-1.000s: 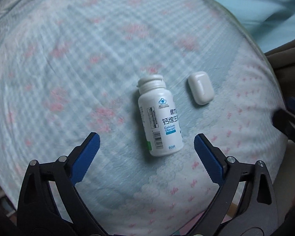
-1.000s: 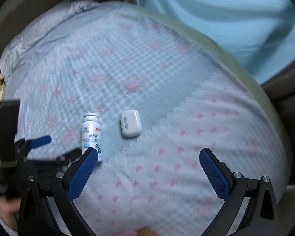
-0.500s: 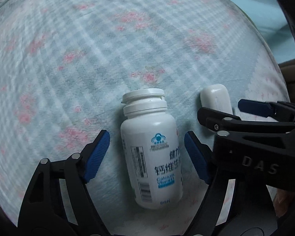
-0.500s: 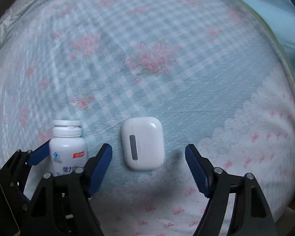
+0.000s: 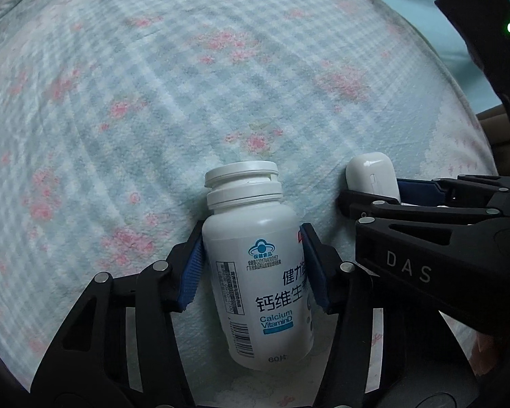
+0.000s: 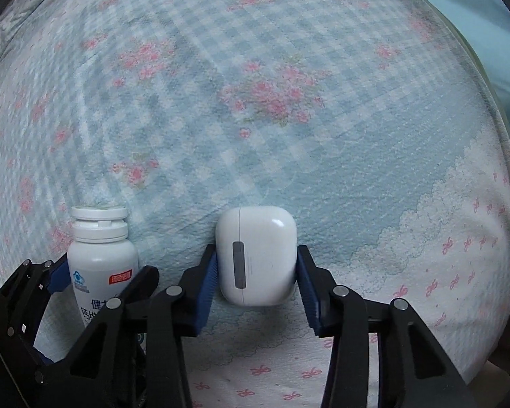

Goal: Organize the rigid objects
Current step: 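Grasp the white pill bottle with the left gripper while the right grasps the earbud case, then lift and carry the pill bottle and earbud case over the cardboard box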

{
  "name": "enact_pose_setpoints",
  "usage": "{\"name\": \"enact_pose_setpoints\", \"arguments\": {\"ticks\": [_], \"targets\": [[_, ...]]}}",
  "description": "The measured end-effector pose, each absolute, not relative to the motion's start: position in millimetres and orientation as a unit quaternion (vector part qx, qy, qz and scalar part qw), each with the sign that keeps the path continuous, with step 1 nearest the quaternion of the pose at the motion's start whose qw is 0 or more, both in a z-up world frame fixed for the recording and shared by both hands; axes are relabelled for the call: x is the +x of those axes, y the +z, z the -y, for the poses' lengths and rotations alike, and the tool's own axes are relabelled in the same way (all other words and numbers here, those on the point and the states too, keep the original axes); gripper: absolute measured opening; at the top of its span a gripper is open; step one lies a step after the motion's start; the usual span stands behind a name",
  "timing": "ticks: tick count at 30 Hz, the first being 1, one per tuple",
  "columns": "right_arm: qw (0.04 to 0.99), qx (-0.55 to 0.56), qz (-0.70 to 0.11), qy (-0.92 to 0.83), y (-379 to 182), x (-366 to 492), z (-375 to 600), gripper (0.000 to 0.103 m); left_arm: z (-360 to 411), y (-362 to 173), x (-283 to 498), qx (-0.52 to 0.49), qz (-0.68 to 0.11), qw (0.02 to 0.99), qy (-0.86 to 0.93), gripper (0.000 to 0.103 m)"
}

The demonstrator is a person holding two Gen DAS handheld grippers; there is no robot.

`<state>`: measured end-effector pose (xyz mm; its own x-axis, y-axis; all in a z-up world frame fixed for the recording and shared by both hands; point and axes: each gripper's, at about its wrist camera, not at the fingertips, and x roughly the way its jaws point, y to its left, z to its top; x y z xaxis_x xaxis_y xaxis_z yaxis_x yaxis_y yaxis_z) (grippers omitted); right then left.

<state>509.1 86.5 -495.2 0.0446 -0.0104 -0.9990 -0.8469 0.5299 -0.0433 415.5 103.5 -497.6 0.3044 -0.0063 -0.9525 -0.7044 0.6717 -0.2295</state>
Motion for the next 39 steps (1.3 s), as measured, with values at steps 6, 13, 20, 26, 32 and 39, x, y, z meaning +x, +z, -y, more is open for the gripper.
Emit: {"name": "enact_pose_setpoints", "arguments": {"ticks": [6,13,20,26,32,39], "targets": [[0.635,-0.350,-0.605,0.330,-496.8,498.4,-88.3,0.041,-109.8,-494.5,398.0,-0.333,-0.534,0.745,0.222,0.049],[0.637,-0.350,-0.601,0.332,-484.4,489.1,-75.7,0.041,-119.5,-480.7,377.7,-0.334,-0.526,0.752,0.213,0.049],[0.658,-0.325,-0.595,0.328,-456.3,470.4,-72.3,0.041,-127.0,-452.2,352.0,-0.331,-0.512,0.767,0.199,0.048],[0.680,-0.303,-0.584,0.324,-412.2,450.7,-60.0,0.041,-115.2,-418.2,333.1,-0.325,-0.501,0.781,0.182,0.046],[0.711,-0.264,-0.571,0.315,-352.1,436.1,-28.1,0.041,-95.8,-366.6,312.4,-0.305,-0.484,0.806,0.153,0.046],[0.754,-0.202,-0.555,0.287,-269.2,399.5,43.3,0.041,-68.5,-288.2,276.9,-0.267,-0.473,0.834,0.094,0.046]]}}
